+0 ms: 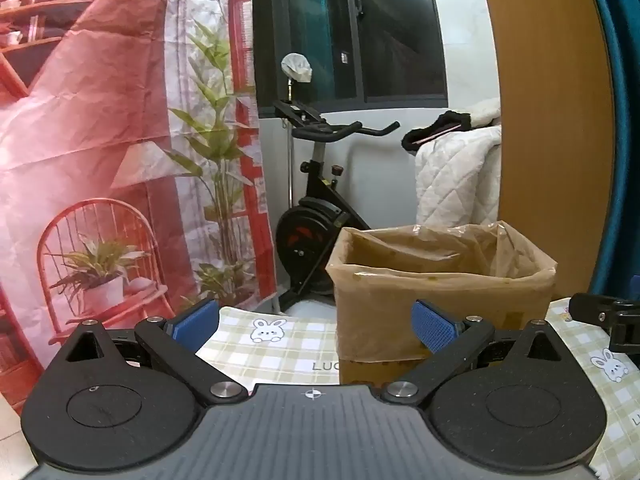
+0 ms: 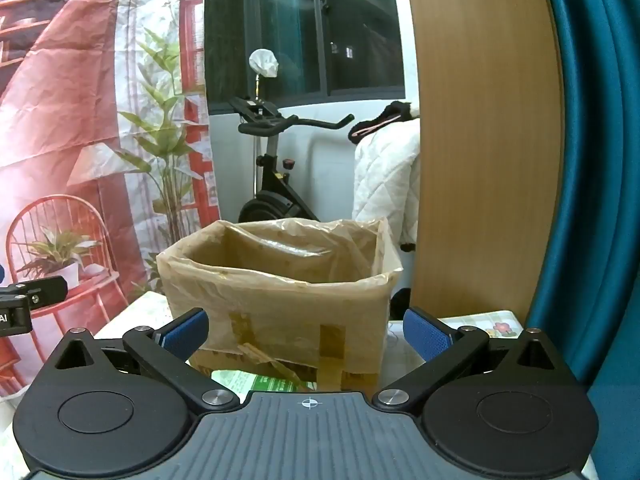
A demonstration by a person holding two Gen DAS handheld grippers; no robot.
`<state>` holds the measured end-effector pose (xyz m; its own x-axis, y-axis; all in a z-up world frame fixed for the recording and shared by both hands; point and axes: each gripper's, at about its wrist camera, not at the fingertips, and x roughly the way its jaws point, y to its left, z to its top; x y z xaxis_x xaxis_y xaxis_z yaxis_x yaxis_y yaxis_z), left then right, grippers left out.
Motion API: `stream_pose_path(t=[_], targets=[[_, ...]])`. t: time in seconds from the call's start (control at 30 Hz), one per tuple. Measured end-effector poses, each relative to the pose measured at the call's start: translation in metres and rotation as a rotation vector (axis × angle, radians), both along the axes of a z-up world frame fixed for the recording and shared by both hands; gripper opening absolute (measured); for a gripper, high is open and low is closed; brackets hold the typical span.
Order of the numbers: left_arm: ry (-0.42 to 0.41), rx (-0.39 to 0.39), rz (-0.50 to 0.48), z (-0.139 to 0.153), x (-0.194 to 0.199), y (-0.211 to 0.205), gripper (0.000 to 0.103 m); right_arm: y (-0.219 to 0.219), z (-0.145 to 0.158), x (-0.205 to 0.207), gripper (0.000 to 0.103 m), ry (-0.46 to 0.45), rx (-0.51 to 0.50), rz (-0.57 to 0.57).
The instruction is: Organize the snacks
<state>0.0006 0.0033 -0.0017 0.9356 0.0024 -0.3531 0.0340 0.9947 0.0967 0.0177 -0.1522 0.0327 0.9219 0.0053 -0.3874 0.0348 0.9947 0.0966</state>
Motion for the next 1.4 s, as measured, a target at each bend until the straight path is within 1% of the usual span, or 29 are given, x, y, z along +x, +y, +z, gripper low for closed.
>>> stream_pose_path(t=[0.07, 0.1, 0.17, 0.47, 0.63, 0.73, 1.4], targets=[[-0.003, -0.011, 0.01, 0.006, 0.001, 0.009, 0.103, 0.0, 0.0, 0.0, 0.103, 0.004, 0.0, 0.0], [-0.012, 0.011, 0.014, 0.004, -0.001, 0.002, 0.103, 0.0, 0.0, 0.0, 0.103, 0.003, 0.0, 0.0], [-0.014, 0.022, 0.015, 0.003, -0.002, -0.001, 0.103, 0.0, 0.0, 0.001, 0.103, 0.004, 0.001, 0.002], [-0.018, 0.034, 0.01, 0.0, -0.002, -0.004, 0.103, 0.001, -0.002, 0.003, 0.103, 0.009, 0.001, -0.001], [-0.011, 0.033, 0.011, -0.001, -0.001, -0.002, 0.103, 0.0, -0.002, 0.002, 0.103, 0.016, -0.001, 0.0], [-0.007, 0.032, 0.013, -0.001, 0.0, -0.002, 0.103, 0.0, -0.009, 0.004, 0.103, 0.018, -0.003, 0.002], [0.009, 0.024, 0.004, -0.004, 0.001, -0.003, 0.103, 0.001, -0.011, 0.01, 0.103, 0.035, -0.009, 0.003]])
